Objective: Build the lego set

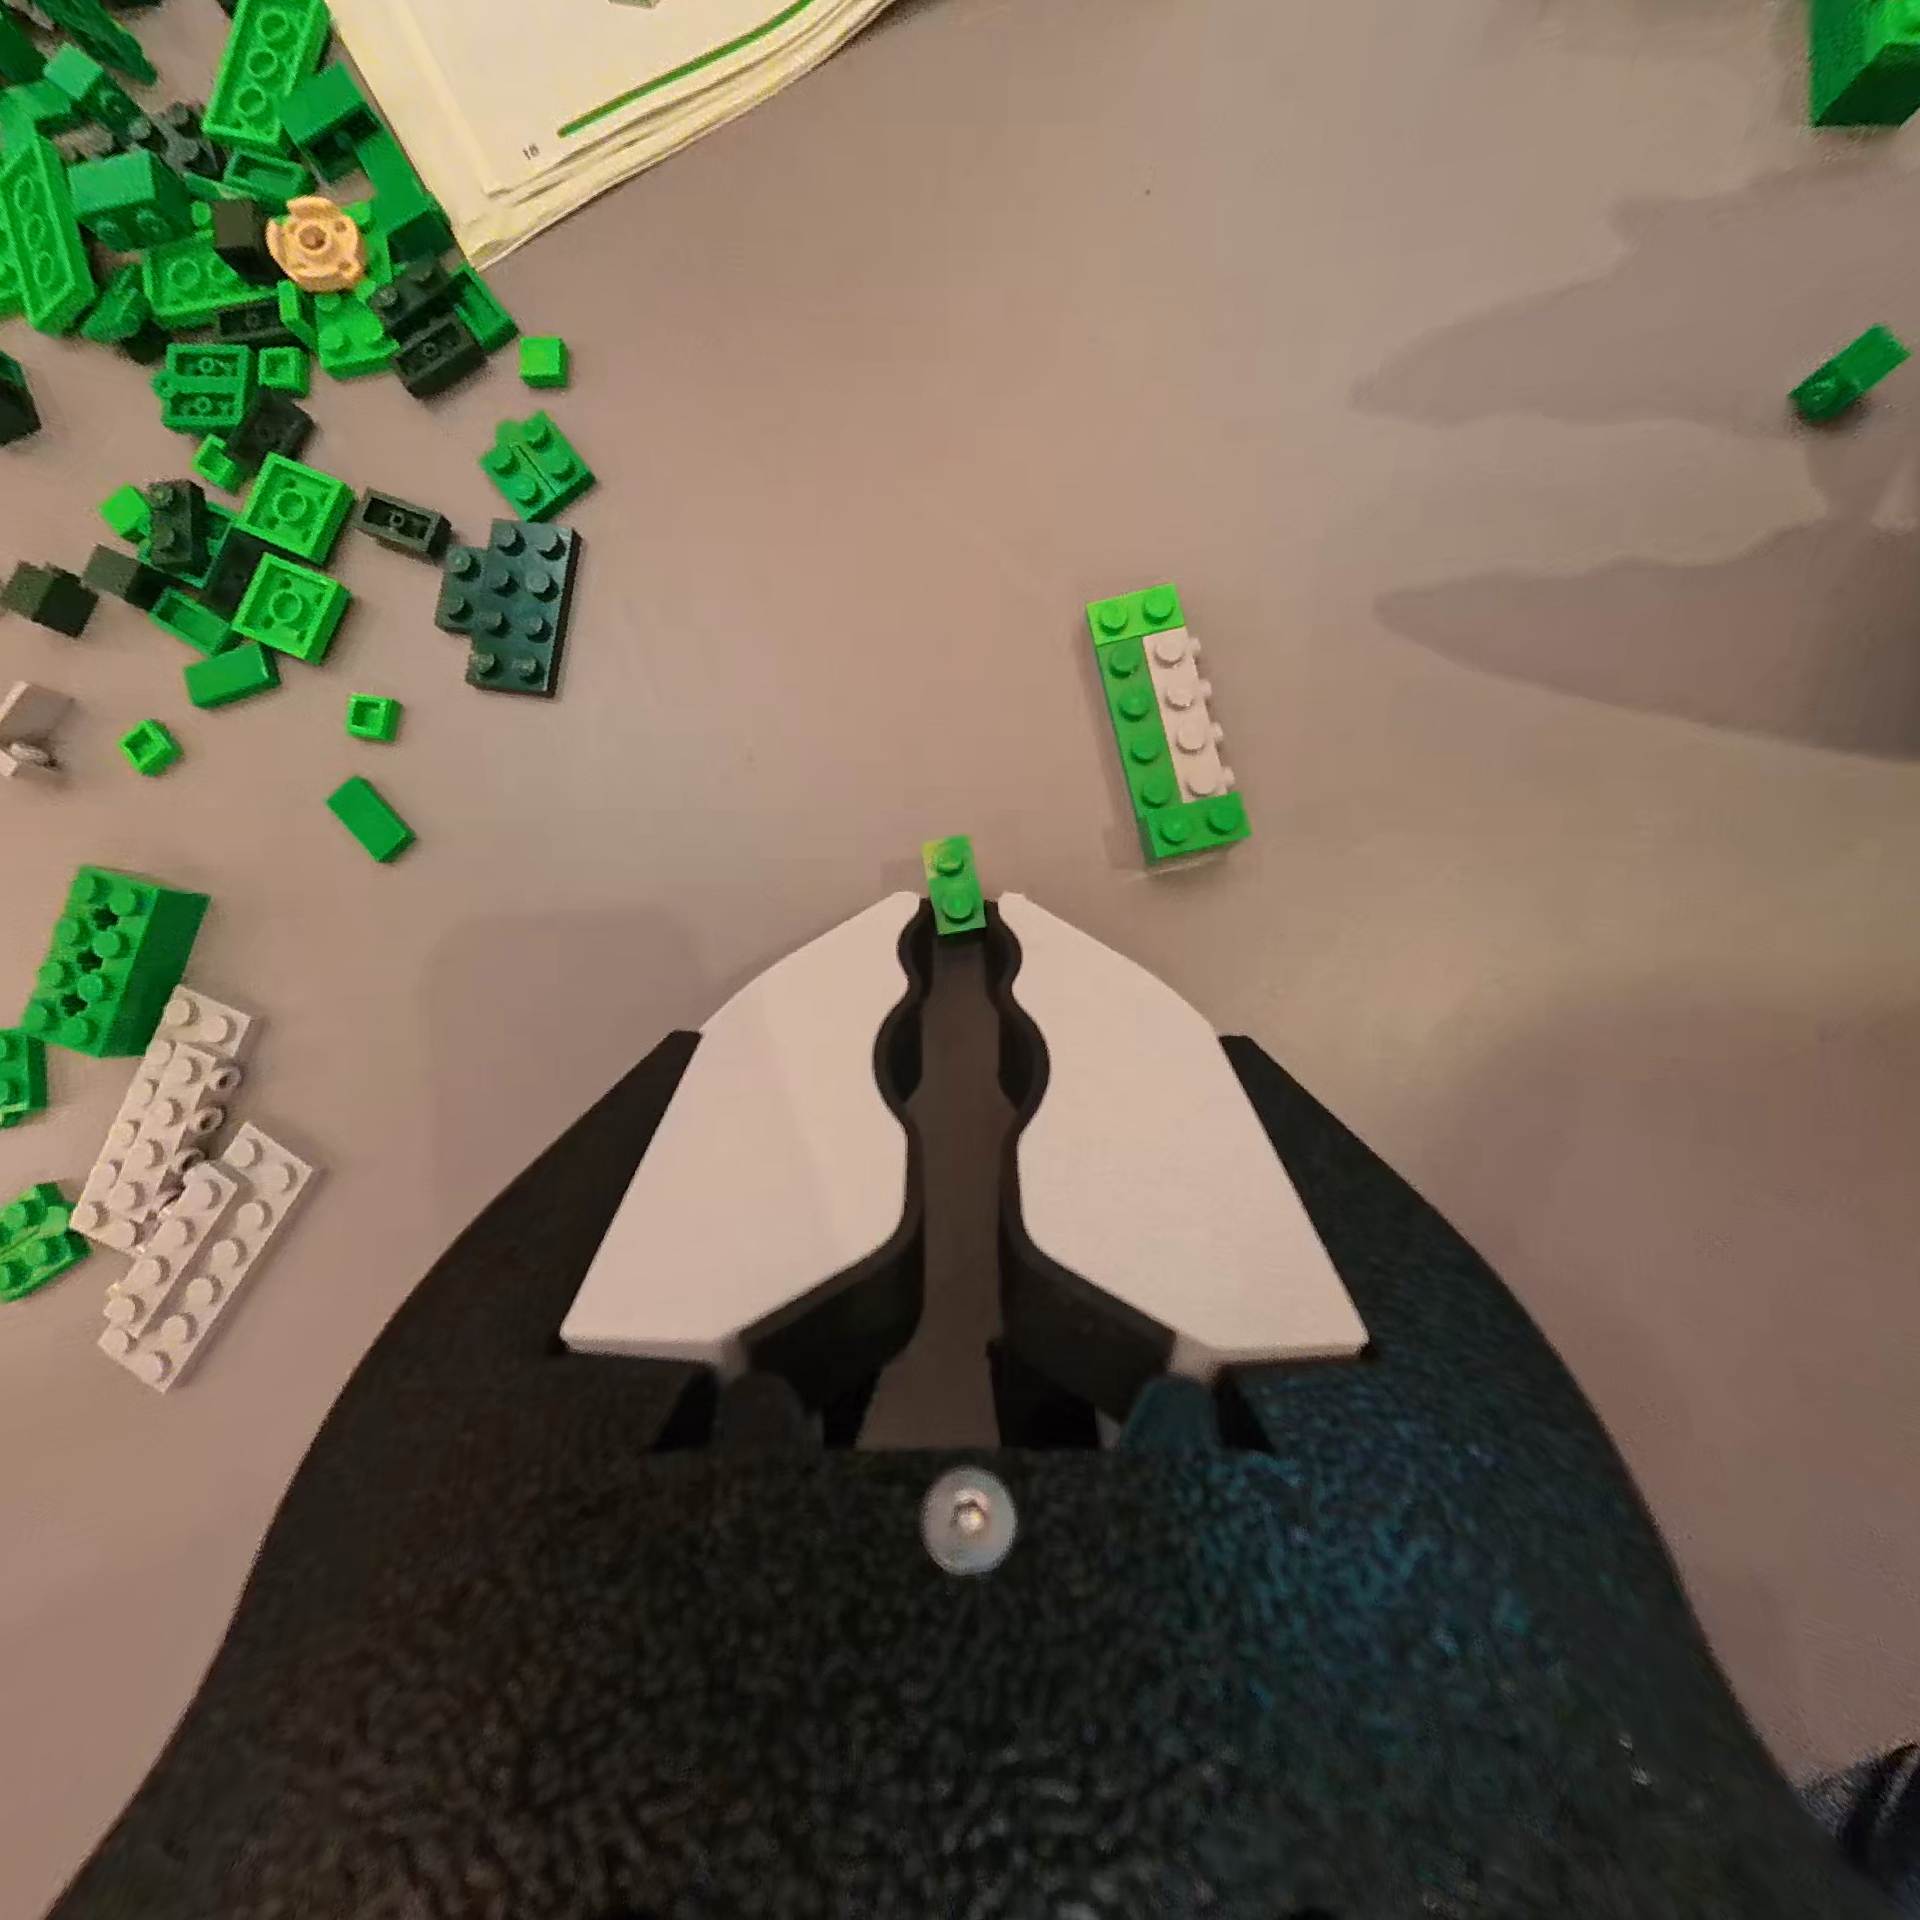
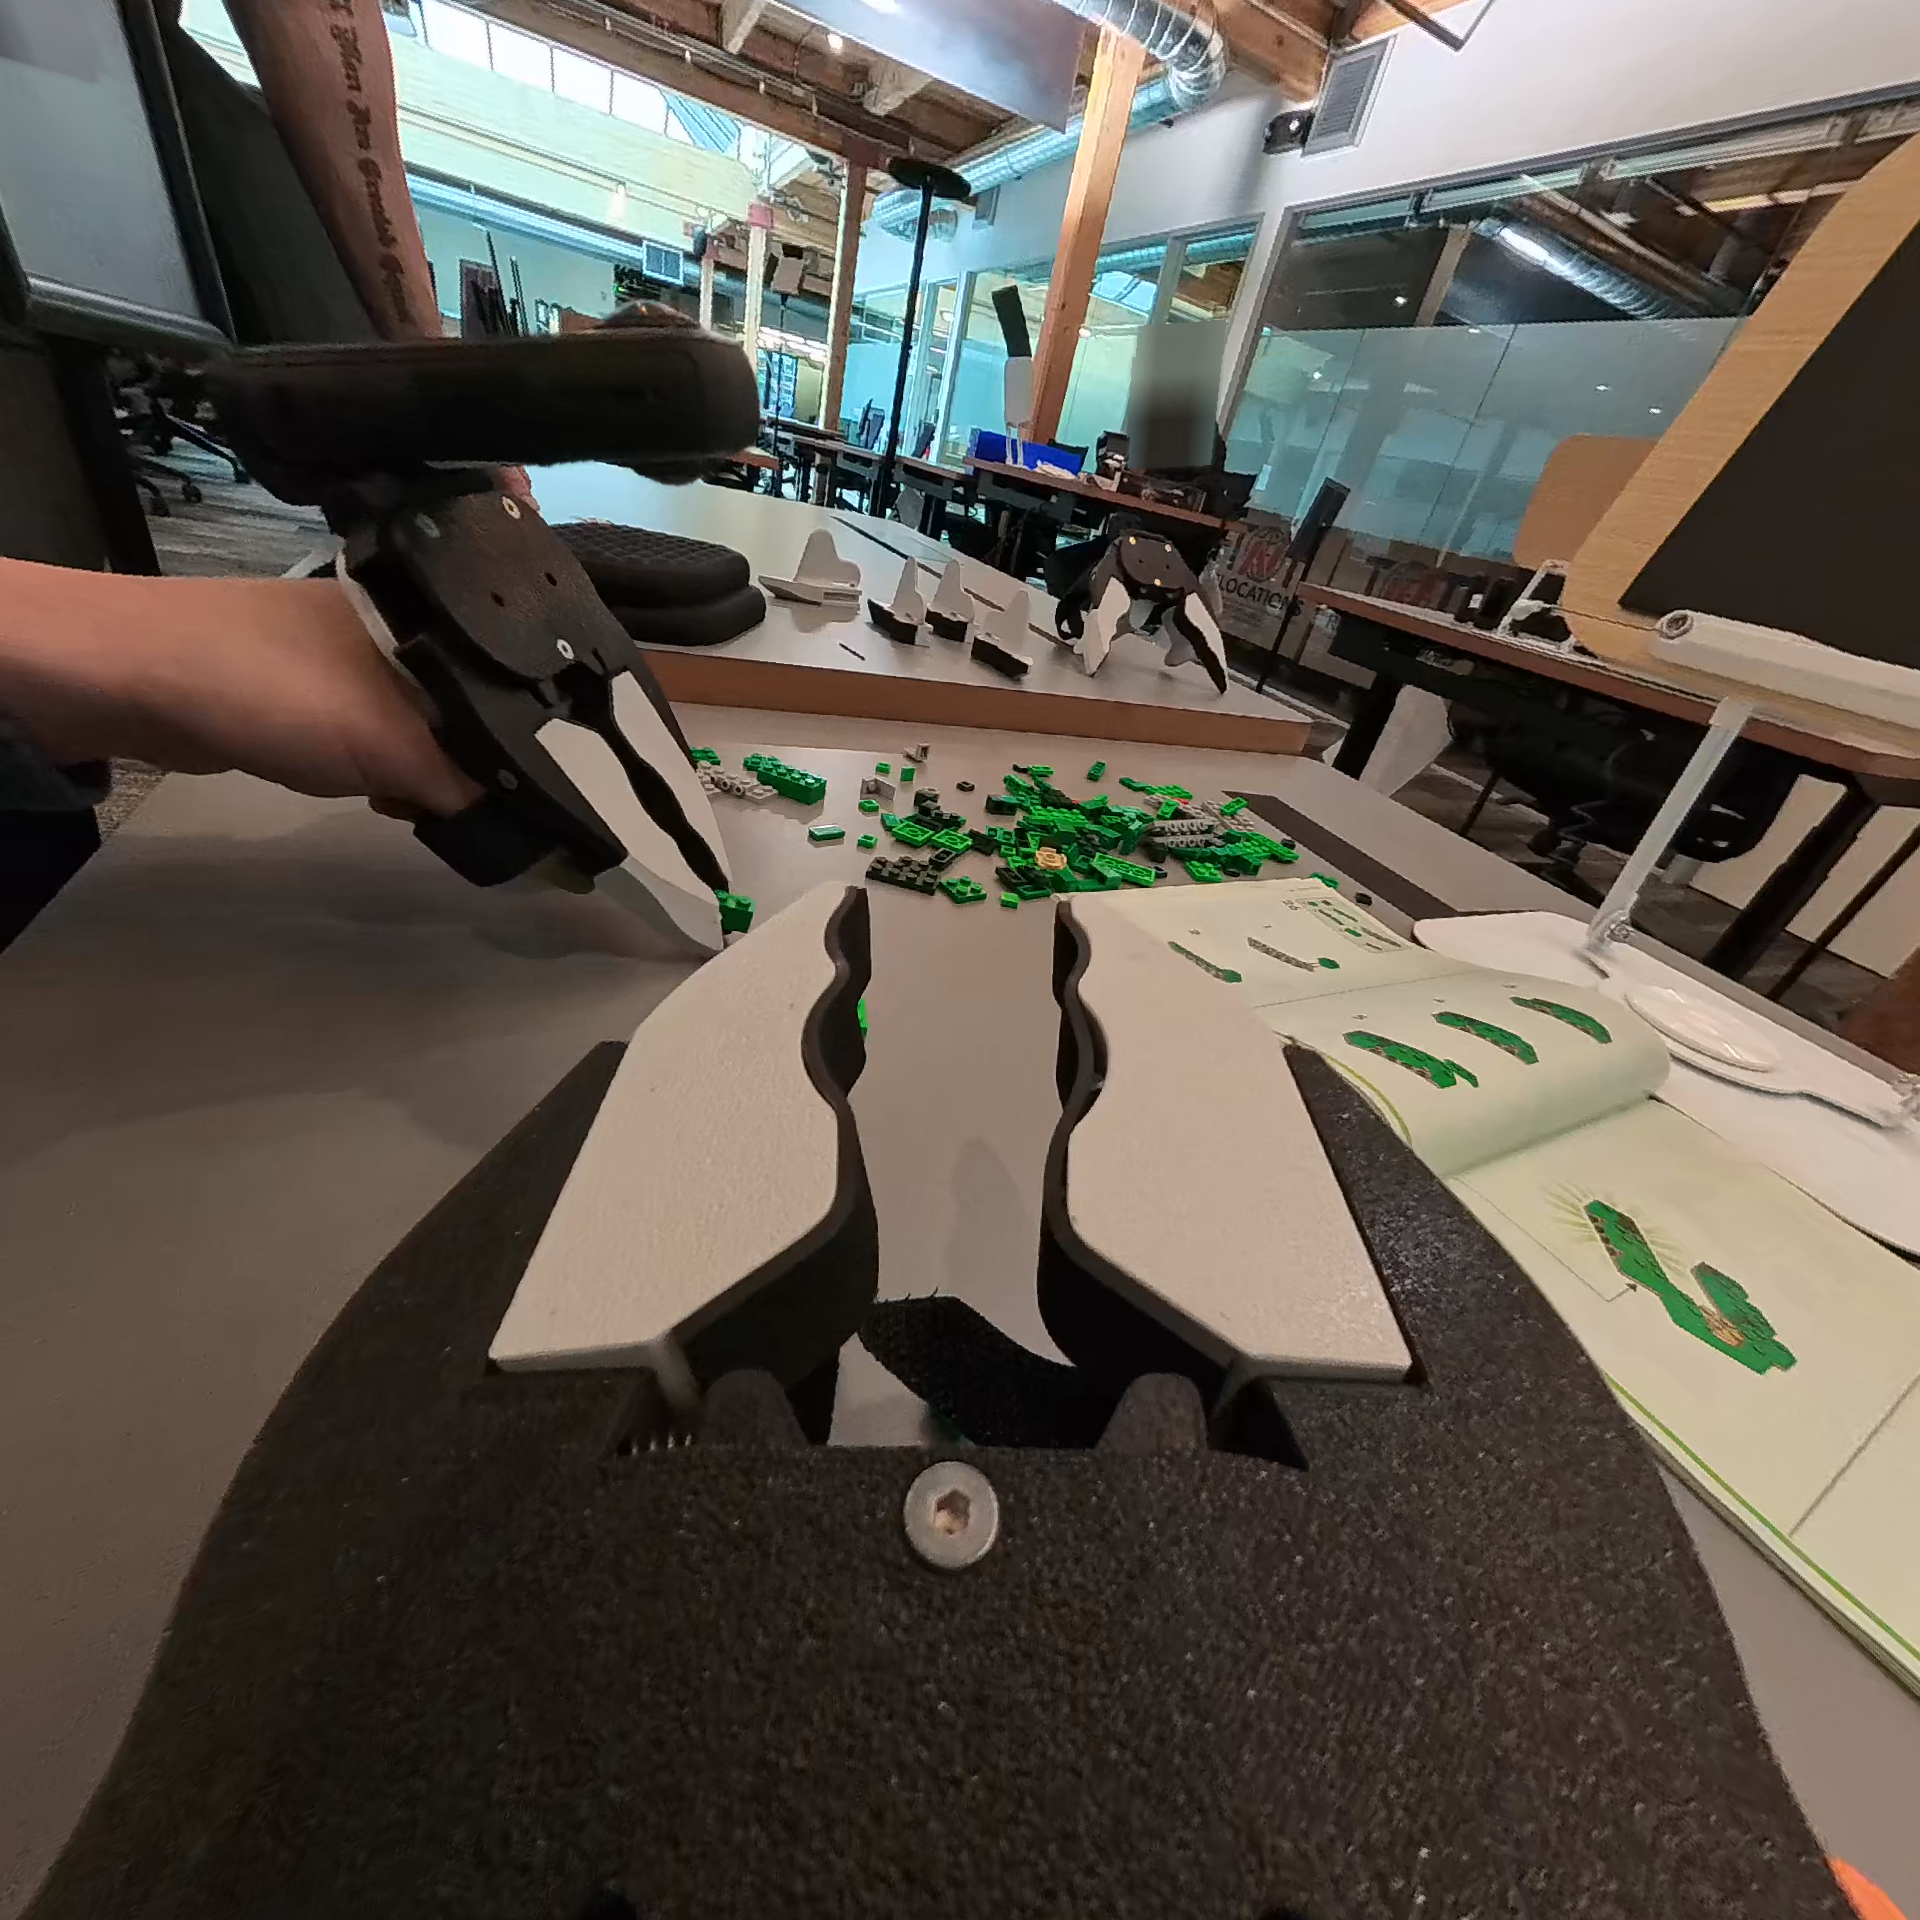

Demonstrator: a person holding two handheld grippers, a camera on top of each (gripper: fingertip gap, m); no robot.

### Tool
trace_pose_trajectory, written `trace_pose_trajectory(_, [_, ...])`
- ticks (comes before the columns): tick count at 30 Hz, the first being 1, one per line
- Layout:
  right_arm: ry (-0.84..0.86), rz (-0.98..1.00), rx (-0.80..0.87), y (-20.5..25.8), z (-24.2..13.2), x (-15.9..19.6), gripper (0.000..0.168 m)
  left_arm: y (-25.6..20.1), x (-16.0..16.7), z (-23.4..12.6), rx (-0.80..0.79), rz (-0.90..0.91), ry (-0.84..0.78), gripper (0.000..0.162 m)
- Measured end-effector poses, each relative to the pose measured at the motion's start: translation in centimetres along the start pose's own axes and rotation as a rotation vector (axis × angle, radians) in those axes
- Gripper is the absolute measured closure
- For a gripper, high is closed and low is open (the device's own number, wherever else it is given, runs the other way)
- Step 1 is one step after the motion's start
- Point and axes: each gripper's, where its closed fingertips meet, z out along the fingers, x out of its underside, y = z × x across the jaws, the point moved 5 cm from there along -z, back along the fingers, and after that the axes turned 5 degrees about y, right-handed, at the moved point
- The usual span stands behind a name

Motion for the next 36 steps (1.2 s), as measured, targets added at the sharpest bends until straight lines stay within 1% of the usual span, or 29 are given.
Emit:
trace_pose_trajectory(4, [0.000, 0.008, -0.002, 0.0, 0.0, 0.0, 0.135, -0.1, 0.0, 0.1, -0.004, 0.008, -0.001, 0.153])
trace_pose_trajectory(10, [-0.004, 0.012, -0.006, 0.0, 0.0, 0.0, 0.136, -0.1, -0.1, 0.1, 0.012, -0.012, -0.007, 0.145])
trace_pose_trajectory(17, [-0.011, 0.025, 0.002, -0.2, -0.1, 0.0, 0.136, -0.2, 0.0, 0.0, 0.016, -0.001, -0.029, 0.142])
trace_pose_trajectory(22, [-0.017, 0.040, 0.000, -0.3, -0.1, 0.0, 0.136, -0.1, -0.4, -0.2, 0.005, 0.007, -0.057, 0.147])
trace_pose_trajectory(24, [-0.017, 0.043, -0.003, -0.3, -0.1, 0.0, 0.136, -0.1, -0.5, -0.1, 0.002, 0.015, -0.047, 0.155])
trace_pose_trajectory(27, [-0.018, 0.045, 0.000, -0.3, -0.1, 0.0, 0.136, 0.1, -0.8, -0.3, -0.020, 0.038, -0.047, 0.155])
trace_pose_trajectory(32, [-0.023, 0.048, 0.009, -0.5, -0.1, -0.1, 0.136, -0.1, -3.2, -0.8, -0.019, 0.069, -0.137, 0.155])
trace_pose_trajectory(36, [-0.028, 0.041, 0.035, -0.7, -0.2, -0.1, 0.136, -2.3, -6.5, 0.3, 0.043, 0.109, -0.167, 0.155])
